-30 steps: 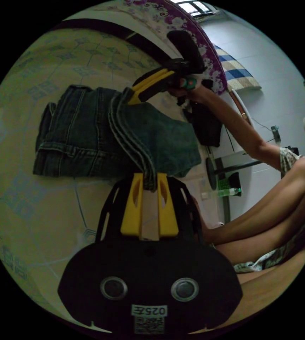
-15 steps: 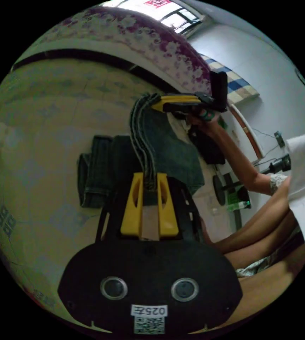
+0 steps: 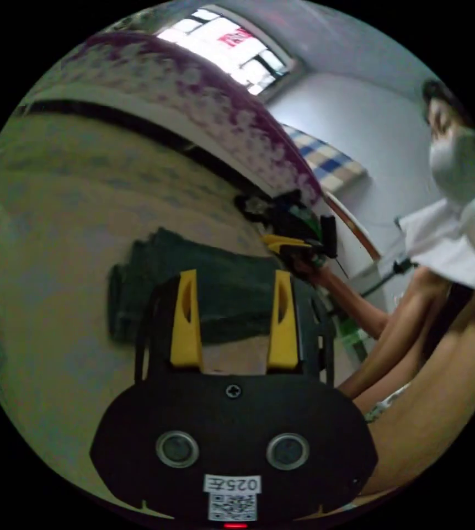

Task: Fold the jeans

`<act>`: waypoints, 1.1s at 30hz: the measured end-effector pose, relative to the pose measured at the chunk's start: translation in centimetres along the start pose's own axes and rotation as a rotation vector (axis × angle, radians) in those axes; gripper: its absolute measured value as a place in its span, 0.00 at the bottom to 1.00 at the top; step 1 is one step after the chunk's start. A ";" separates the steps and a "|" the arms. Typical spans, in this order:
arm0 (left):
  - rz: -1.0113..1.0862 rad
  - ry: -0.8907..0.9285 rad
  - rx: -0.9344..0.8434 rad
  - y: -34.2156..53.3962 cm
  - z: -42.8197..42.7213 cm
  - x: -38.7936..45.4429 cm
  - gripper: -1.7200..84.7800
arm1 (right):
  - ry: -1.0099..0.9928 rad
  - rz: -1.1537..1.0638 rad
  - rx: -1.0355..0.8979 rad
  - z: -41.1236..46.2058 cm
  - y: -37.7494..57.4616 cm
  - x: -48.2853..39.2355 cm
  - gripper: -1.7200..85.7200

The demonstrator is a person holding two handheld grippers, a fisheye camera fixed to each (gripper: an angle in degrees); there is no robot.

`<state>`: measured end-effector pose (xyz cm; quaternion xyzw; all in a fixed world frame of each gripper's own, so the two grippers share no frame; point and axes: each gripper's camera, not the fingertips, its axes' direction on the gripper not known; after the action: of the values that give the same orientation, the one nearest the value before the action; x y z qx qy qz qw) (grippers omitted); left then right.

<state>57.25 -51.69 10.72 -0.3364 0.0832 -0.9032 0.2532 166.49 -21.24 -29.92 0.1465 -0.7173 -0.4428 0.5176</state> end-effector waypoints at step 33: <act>0.784 -0.009 -0.668 23.2 44.0 28.4 0.02 | -0.290 0.757 0.057 -32.6 19.7 19.8 0.04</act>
<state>76.80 -85.28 52.77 -0.3463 0.4861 -0.6632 0.4516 191.50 -39.12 0.07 -0.1776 -0.7981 -0.2169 0.5334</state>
